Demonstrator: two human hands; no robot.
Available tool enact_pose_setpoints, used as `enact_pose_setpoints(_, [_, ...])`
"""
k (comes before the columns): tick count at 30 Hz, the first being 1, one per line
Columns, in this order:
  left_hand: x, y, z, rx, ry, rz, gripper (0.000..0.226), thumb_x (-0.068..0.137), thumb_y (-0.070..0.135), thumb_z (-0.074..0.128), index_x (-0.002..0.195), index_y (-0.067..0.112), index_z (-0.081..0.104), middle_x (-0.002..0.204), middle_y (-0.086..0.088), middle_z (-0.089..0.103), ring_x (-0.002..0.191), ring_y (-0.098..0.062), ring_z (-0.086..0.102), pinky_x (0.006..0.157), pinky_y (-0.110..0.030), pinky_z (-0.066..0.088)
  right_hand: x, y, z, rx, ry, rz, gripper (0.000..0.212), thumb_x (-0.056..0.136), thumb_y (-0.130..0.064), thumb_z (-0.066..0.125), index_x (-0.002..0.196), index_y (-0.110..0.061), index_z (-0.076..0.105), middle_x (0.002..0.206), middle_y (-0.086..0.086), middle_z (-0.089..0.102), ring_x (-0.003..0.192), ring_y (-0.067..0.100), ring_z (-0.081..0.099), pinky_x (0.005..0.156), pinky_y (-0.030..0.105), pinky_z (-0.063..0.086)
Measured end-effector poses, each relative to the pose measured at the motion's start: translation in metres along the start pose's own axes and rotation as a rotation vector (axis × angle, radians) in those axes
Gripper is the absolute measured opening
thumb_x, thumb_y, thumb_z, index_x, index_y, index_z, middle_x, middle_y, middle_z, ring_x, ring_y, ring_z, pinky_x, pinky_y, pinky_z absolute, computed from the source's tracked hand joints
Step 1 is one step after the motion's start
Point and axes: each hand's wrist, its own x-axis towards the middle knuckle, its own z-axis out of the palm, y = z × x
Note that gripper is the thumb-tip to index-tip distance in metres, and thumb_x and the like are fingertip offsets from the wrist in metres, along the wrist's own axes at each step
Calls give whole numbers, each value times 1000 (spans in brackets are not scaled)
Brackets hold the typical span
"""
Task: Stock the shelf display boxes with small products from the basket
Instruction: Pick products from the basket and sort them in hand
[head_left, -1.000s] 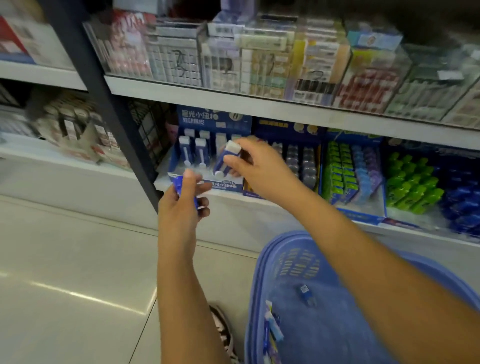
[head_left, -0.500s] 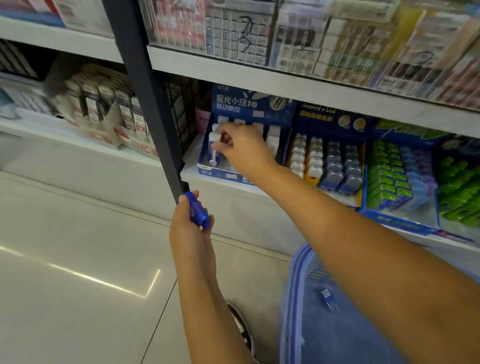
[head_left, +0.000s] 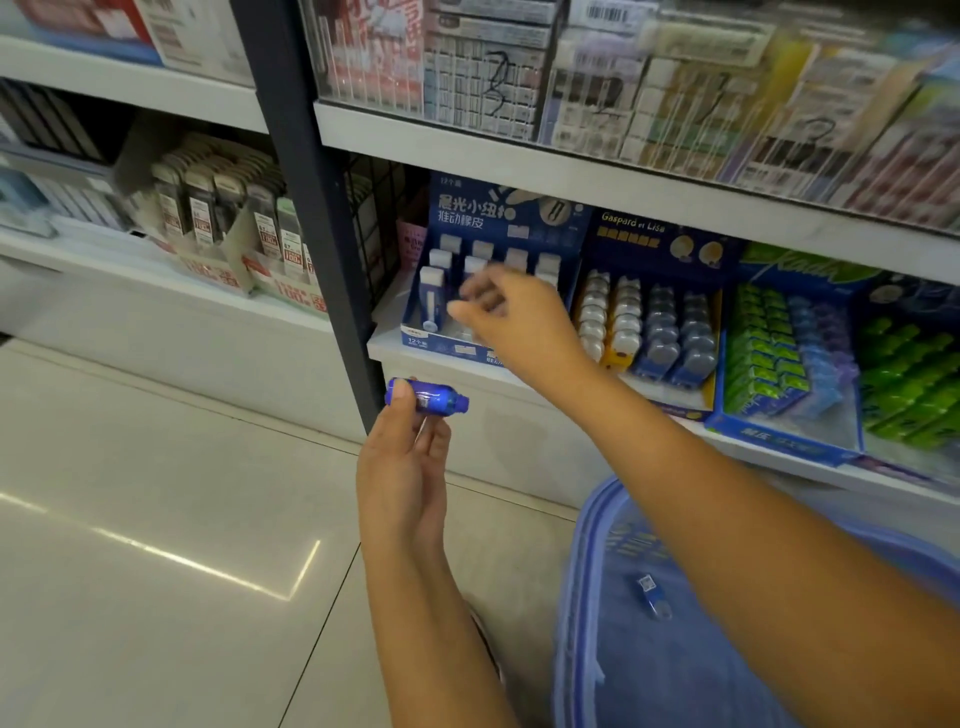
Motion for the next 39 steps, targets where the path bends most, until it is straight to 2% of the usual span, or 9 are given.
enact_pose_setpoints(4, [-8, -8, 4, 60, -176, 49, 27, 87, 11, 62, 114, 11, 63, 108, -3, 71, 108, -14, 66, 84, -20, 54, -52, 14, -33, 345, -210, 280, 25, 87, -37, 63, 94, -14, 65, 81, 4, 69, 62, 11, 68, 63, 23, 58])
enact_pose_setpoints(11, [-28, -31, 33, 261, -547, 115, 39, 78, 9, 63, 117, 12, 62, 118, -5, 67, 116, -19, 60, 94, -22, 49, -104, 32, -82, 655, -135, 375, 9, 86, -11, 65, 95, -10, 67, 83, 9, 71, 67, 10, 70, 66, 17, 57])
enact_pose_setpoints(18, [-43, -52, 65, 431, -548, 14, 30, 80, 17, 66, 110, 13, 68, 103, -8, 73, 97, -25, 70, 78, -22, 55, -125, 52, -129, 515, 24, 198, 34, 69, -1, 78, 90, -26, 70, 89, -3, 74, 83, 10, 70, 74, 17, 53])
enact_pose_setpoints(21, [-51, -65, 79, 440, -554, 16, 29, 82, 10, 66, 111, 12, 68, 103, -9, 73, 96, -24, 70, 78, -23, 55, -134, 62, -140, 573, 117, 206, 28, 72, -7, 78, 92, -26, 70, 87, -7, 74, 82, 9, 70, 71, 14, 52])
enact_pose_setpoints(24, [-59, -81, 89, 494, -562, 77, 29, 78, 7, 71, 103, 21, 71, 104, -4, 73, 96, -17, 69, 79, -21, 54, -146, 68, -150, 697, 206, 260, 18, 76, -13, 75, 91, -20, 70, 88, 2, 74, 80, 15, 72, 70, 16, 53])
enact_pose_setpoints(29, [-75, -107, 108, 542, -620, 135, 32, 79, -1, 70, 104, 18, 69, 98, 4, 74, 89, -7, 69, 73, -13, 51, -163, 76, -172, 775, 332, 332, 13, 78, -8, 73, 89, -11, 68, 88, 8, 73, 74, 15, 72, 66, 15, 54])
enact_pose_setpoints(34, [-98, -142, 136, 650, -694, 157, 36, 84, 2, 67, 117, 18, 64, 108, 1, 71, 95, -4, 68, 76, -14, 51, -182, 96, -219, 580, 420, 302, 16, 75, -12, 76, 89, -12, 69, 87, 10, 72, 72, 13, 71, 67, 18, 56])
enact_pose_setpoints(36, [-109, -160, 149, 865, -770, 242, 39, 89, 8, 63, 127, 15, 57, 122, 1, 65, 105, -1, 62, 85, -13, 49, -191, 109, -251, 373, 489, 255, 16, 74, -13, 77, 85, -21, 68, 82, 2, 72, 69, 4, 69, 64, 13, 53])
enact_pose_setpoints(39, [-119, -185, 166, 1246, -922, 469, 42, 93, 15, 58, 134, 14, 51, 136, -1, 53, 123, -12, 50, 100, -13, 34, -205, 133, -305, 131, 536, 217, 25, 72, -11, 79, 81, -30, 65, 77, -5, 68, 61, -5, 62, 57, 7, 47])
